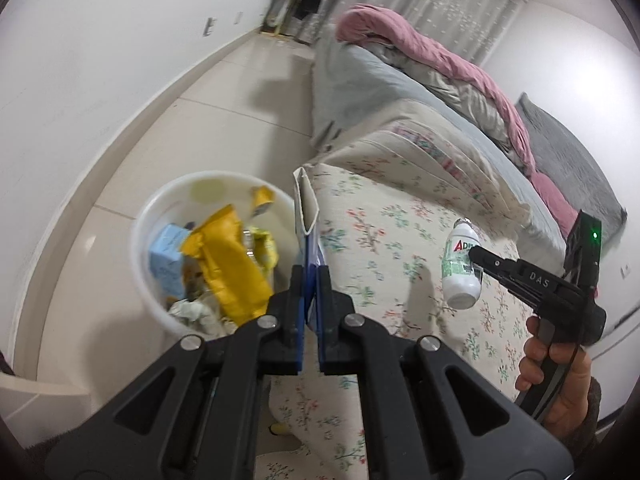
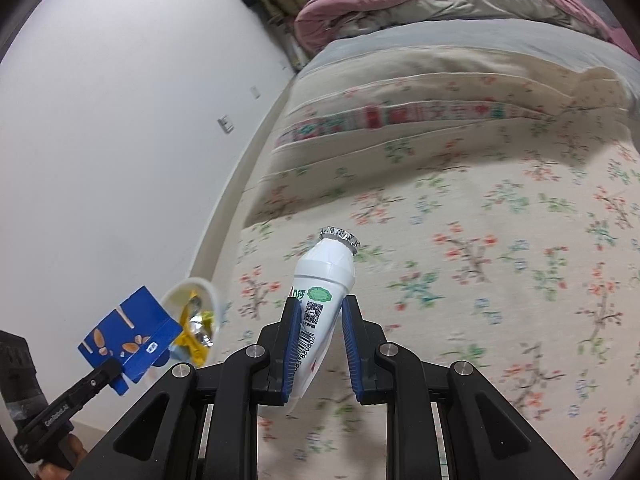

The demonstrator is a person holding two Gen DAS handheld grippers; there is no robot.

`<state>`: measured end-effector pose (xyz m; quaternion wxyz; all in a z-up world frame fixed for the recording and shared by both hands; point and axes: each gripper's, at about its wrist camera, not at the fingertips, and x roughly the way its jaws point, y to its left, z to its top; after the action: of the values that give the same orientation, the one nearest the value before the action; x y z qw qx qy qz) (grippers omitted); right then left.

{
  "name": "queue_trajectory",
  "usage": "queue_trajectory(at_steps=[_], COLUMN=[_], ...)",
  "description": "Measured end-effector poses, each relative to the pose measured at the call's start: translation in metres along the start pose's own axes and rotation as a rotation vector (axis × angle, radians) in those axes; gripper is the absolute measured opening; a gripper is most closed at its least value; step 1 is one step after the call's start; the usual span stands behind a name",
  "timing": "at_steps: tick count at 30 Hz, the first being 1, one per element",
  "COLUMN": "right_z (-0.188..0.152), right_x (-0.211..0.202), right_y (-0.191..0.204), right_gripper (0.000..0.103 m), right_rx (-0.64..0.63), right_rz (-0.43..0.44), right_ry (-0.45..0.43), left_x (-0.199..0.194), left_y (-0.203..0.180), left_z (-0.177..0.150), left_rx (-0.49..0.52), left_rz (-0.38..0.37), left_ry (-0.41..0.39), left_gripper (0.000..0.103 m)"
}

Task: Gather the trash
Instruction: 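Carry the blue box over the bin with the left gripper and open it, then lower the white bottle into the bin and open the right gripper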

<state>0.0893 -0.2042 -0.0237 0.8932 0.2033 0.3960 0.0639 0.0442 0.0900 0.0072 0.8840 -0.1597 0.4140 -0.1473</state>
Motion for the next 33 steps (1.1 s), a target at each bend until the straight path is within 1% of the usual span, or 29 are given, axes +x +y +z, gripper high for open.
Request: queue_trajectory(at_steps=[3,7,12,15,16,17,18,19,20,23,27,28,31,33], right_z=[-0.003,-0.005,-0.008,-0.009,-0.009,-0.009,-0.009,-0.009,-0.008,-0.006,-0.006,-0.007,-0.009,-0.011], right_x=[0.009,0.02,0.033,0.041,0.044,0.048,0.049,0.051,0.054,0.06,0.074,0.077,0.091,0.1], right_y=[0.014,0.031,0.052,0.065,0.068,0.073,0.076,0.08,0.083,0.092,0.107,0.109,0.118,0.124], right_gripper=[0.022,0.022,0.022,0.022,0.022,0.022,0.022,0.022,0.022,0.022,0.022,0.022,0.022,0.022], right_rx=[-0.017,-0.044,-0.073,-0.089,-0.092,-0.096,-0.1,-0.106,-0.112,-0.13,-0.172,-0.181,-0.209,-0.23], right_rz=[0.027,0.047,0.079,0.096,0.102,0.111,0.116,0.122,0.125,0.133,0.132,0.13,0.125,0.121], right_ry=[0.016,0.034,0.055,0.066,0.068,0.072,0.073,0.074,0.074,0.078,0.091,0.094,0.106,0.119], left_x=[0.002,0.003,0.011,0.016,0.019,0.022,0.022,0.02,0.018,0.011,0.011,0.012,0.014,0.013], left_y=[0.012,0.027,0.046,0.049,0.051,0.055,0.057,0.06,0.061,0.066,0.071,0.072,0.072,0.069], left_z=[0.001,0.0,-0.003,-0.002,-0.002,-0.001,0.0,0.001,0.001,0.004,0.004,0.004,0.003,0.004], left_rx=[-0.037,-0.09,-0.153,-0.155,-0.159,-0.167,-0.176,-0.186,-0.187,-0.185,-0.175,-0.173,-0.154,-0.138], left_rz=[0.024,0.079,0.108,0.123,0.137,0.148,0.156,0.178,0.197,0.285,0.399,0.419,0.446,0.454], left_ry=[0.006,0.018,0.047,0.05,0.061,0.079,0.078,0.071,0.065,0.059,0.081,0.091,0.099,0.096], left_gripper=[0.006,0.006,0.007,0.012,0.022,0.035,0.043,0.059,0.069,0.081,0.085,0.089,0.097,0.099])
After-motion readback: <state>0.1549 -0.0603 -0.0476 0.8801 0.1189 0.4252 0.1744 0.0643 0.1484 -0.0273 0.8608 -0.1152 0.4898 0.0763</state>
